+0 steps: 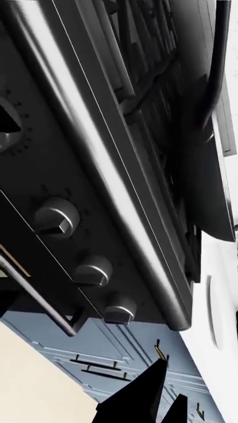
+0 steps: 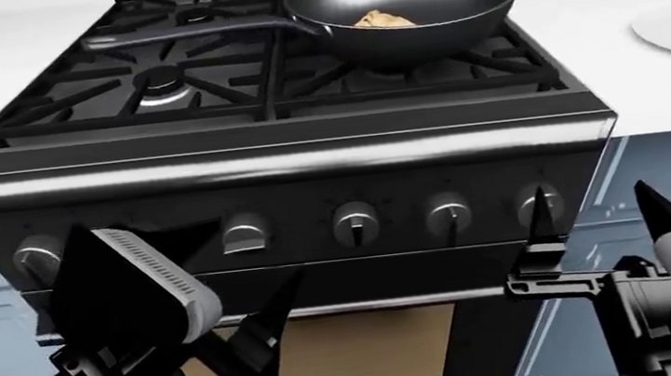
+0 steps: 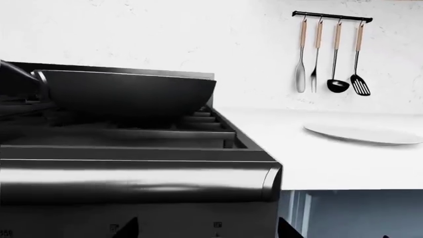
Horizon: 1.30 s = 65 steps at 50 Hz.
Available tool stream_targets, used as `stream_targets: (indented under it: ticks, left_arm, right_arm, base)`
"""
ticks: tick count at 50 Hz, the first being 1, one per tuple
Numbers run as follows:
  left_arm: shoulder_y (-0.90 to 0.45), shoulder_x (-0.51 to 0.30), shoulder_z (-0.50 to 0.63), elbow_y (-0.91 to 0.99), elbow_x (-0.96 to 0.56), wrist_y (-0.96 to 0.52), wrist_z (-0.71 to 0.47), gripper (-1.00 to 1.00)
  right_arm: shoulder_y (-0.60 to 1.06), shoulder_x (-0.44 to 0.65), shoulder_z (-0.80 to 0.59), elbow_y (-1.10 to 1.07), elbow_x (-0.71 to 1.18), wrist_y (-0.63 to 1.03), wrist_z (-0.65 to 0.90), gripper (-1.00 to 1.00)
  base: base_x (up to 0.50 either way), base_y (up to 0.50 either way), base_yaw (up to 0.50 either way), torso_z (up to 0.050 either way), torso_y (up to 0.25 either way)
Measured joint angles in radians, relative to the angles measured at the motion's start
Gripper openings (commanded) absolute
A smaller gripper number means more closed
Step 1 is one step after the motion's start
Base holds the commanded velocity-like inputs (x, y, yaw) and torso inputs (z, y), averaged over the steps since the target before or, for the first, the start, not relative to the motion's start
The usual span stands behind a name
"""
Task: Pick the croissant and place it on the pan. Then turn on the stove to warm the croissant.
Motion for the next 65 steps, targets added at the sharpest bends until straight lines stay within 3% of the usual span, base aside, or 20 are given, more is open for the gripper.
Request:
stream_targets:
  ticks: [49, 65]
  left_arm:
    - [0.033, -0.007, 0.034, -0.020, 0.056, 0.047, 0.023, 1.00]
    - [0.041, 0.003, 0.039, -0.030, 0.051, 0.057, 0.008, 1.00]
  right_arm:
    - [0.049, 0.033, -0.005, 0.021, 0.024, 0.067, 0.027, 1.00]
    - [0.078, 0.064, 0.083, 0.044, 0.131, 0.073, -0.007, 1.00]
  base:
    - [0.00, 0.00, 0.00, -0.050, 0.000]
    - [0.00, 0.00, 0.00, -0.002, 0.000]
